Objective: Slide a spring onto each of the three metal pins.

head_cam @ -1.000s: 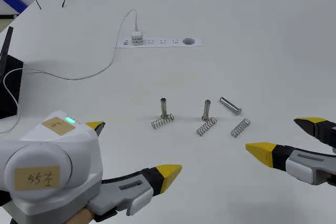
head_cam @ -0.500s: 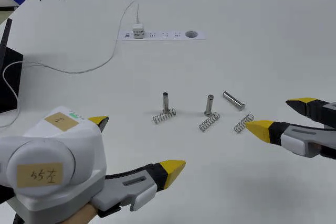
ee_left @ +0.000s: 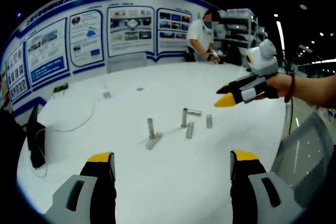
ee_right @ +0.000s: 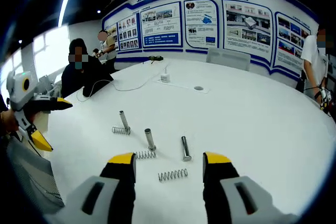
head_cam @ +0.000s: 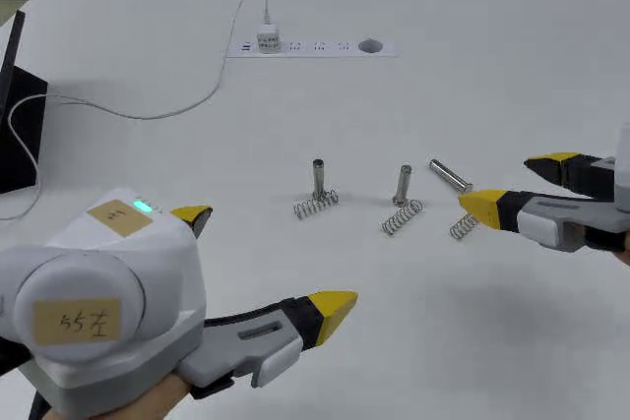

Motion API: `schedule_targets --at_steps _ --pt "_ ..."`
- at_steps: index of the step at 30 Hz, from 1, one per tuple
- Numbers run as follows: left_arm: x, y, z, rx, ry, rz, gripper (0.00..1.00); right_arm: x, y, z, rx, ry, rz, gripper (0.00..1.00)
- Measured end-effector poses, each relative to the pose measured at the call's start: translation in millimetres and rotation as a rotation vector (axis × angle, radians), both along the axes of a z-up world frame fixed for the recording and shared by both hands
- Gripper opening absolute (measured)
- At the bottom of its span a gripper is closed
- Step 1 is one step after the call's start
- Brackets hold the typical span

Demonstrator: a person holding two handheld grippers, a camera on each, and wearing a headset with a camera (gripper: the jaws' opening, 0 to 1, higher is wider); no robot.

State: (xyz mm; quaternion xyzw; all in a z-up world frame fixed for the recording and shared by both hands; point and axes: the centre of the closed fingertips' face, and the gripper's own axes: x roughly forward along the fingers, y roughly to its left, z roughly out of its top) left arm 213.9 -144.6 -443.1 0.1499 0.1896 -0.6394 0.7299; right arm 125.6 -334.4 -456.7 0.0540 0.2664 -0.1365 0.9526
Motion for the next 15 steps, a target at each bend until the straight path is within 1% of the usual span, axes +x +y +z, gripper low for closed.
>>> schedule_targets --at_steps 4,7,15 --pt "0.7 -1.0 -1.1 -0.001 0.004 -0.001 0.92 6.5 -4.5 -3.5 0.0 0.018 0.013 0.49" --pt "0.3 -1.8 -1.5 -0.001 0.004 -0.005 0.92 11.4 -7.4 -5.1 0.0 0.023 0.023 0.47" --pt "-1.2 -4.7 -3.3 -0.003 -0.002 -0.009 0.91 24.8 -14.2 -14.2 -0.004 0.044 0.052 0.41"
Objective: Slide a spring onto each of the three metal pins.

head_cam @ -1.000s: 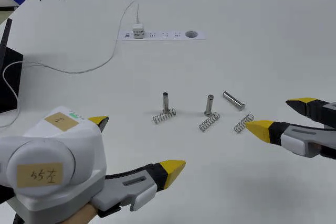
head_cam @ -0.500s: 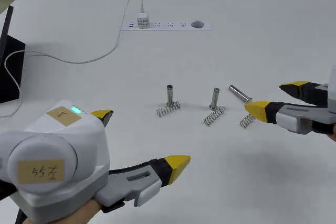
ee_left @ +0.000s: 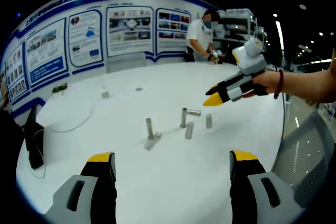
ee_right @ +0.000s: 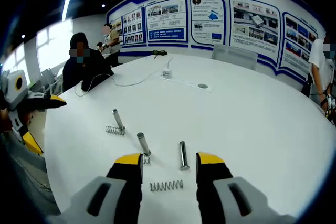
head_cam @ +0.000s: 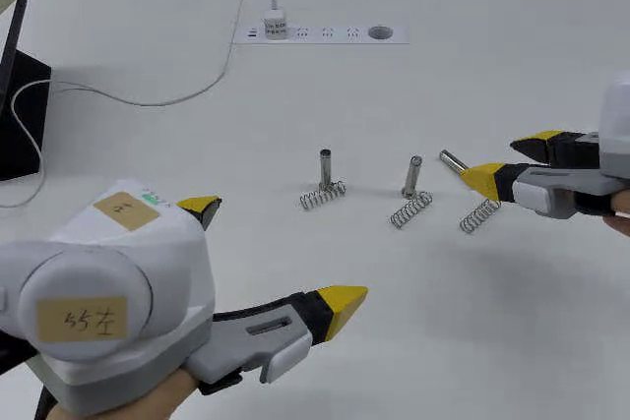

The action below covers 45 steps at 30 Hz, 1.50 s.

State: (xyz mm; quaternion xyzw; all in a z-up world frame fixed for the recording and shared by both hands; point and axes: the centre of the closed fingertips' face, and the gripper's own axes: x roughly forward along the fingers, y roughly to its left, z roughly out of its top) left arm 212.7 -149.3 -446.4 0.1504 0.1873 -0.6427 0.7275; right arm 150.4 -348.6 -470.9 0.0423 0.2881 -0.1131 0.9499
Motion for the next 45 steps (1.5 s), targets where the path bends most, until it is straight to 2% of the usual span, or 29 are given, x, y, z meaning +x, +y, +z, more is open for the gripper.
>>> schedule_targets --at_steps 4,12,21,24,31,36,41,45 --pt "-0.9 -1.0 -1.6 0.002 0.003 -0.005 0.91 7.3 -3.6 -6.4 0.008 0.007 0.011 0.37" --pt "-0.5 -2.7 -6.7 0.006 0.011 -0.008 0.91 20.5 -14.7 -22.0 -0.011 0.027 0.025 0.3" --pt "-0.8 -3.5 -10.5 0.009 0.017 -0.014 0.91 34.9 -28.2 -39.7 0.004 0.04 0.024 0.25" --pt "-0.3 -3.6 -11.7 0.012 0.019 -0.014 0.9 39.9 -30.9 -42.2 0.016 0.026 0.02 0.22" --pt "-0.1 -6.9 -12.8 0.013 0.02 -0.021 0.9 51.3 -35.4 -51.8 0.039 0.028 0.01 0.17" --pt "0.4 -8.4 -12.3 0.012 0.019 -0.023 0.91 54.4 -36.4 -59.9 0.055 0.053 -0.001 0.15" --pt "0.0 -8.3 -13.1 0.016 0.019 -0.026 0.9 54.0 -35.7 -67.0 0.048 0.084 0.005 0.13" --pt "-0.9 -8.1 -13.5 0.019 0.018 -0.029 0.9 53.1 -36.0 -68.5 0.054 0.088 -0.005 0.12"
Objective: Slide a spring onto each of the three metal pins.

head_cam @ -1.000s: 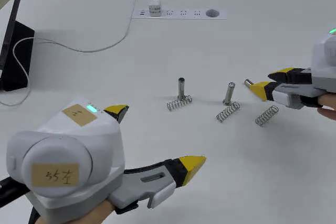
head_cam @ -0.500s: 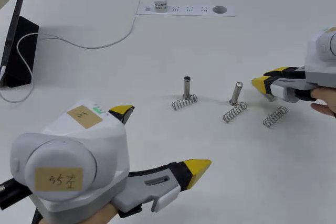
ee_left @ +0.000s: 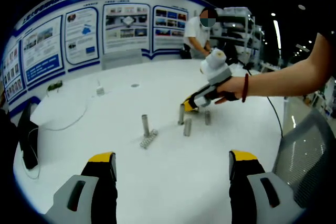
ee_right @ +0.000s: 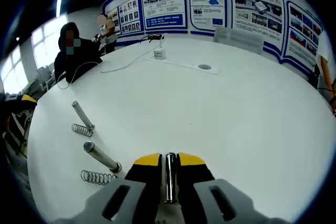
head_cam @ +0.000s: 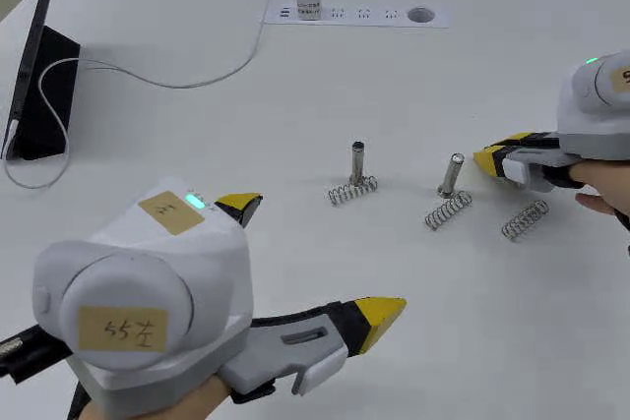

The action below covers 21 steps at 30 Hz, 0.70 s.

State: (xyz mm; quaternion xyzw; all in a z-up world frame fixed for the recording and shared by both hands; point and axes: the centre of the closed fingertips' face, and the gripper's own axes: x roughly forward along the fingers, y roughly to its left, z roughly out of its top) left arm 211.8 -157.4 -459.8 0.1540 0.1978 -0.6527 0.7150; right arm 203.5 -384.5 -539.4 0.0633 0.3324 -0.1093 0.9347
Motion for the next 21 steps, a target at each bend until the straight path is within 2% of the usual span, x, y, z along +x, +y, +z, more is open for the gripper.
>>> schedule_targets --at_steps 5,9,12,13,17,21 --pt "0.4 -0.1 0.7 -0.004 0.001 0.003 0.9 0.0 -1.1 -0.1 -0.008 0.008 -0.013 0.09" --pt "-0.4 0.0 0.7 -0.001 0.0 0.0 0.89 -0.1 -0.9 2.3 0.061 -0.013 -0.062 0.09" --pt "-0.2 -0.2 1.7 -0.003 0.0 0.0 0.89 -2.7 -2.7 10.1 0.05 -0.022 -0.07 0.09" --pt "0.0 -0.3 2.4 -0.005 -0.002 0.0 0.89 -3.3 -1.4 13.8 0.031 -0.02 -0.056 0.09" --pt "0.1 -0.6 3.0 -0.01 -0.001 0.004 0.9 -6.9 -0.8 20.0 0.037 -0.023 -0.066 0.09" --pt "2.0 -0.9 5.8 -0.018 -0.01 0.008 0.9 -12.2 2.4 27.2 0.012 -0.014 -0.064 0.09"
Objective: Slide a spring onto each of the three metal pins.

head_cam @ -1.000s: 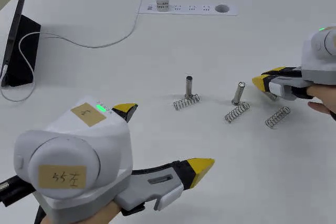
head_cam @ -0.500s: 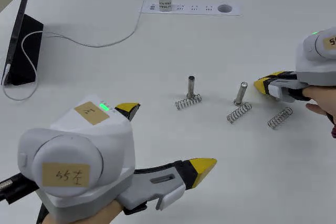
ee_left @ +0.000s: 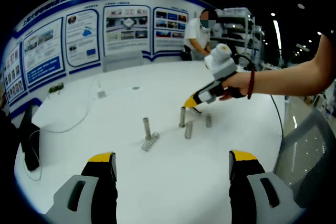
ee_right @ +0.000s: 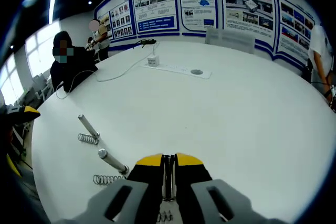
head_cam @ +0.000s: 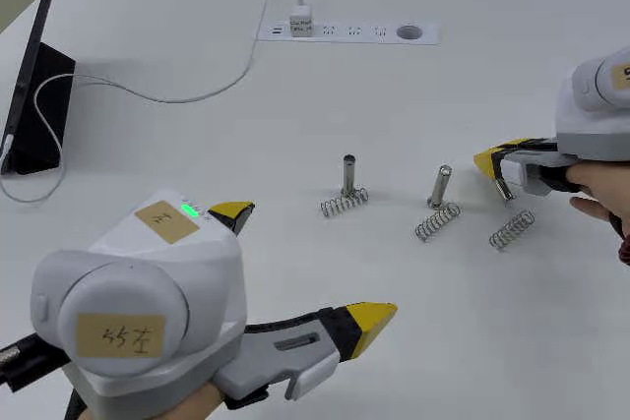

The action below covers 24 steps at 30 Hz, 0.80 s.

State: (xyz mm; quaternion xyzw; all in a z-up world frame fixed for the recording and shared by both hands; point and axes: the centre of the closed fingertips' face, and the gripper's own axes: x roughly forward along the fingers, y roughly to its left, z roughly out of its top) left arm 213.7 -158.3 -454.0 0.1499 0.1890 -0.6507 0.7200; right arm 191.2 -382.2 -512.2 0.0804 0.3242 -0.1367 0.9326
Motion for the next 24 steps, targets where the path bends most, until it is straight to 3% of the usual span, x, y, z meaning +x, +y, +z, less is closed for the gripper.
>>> schedule_targets --at_steps 11,16,24 --pt "1.0 2.9 4.2 -0.01 -0.006 0.004 0.9 -14.5 4.6 16.1 -0.043 0.01 0.008 0.09" --pt "1.7 4.2 6.4 -0.017 -0.009 0.008 0.9 -20.1 10.6 22.8 -0.09 0.019 0.035 0.09" --pt "1.5 4.8 8.3 -0.02 -0.015 0.004 0.89 -30.0 10.0 22.4 -0.081 0.032 0.007 0.09"
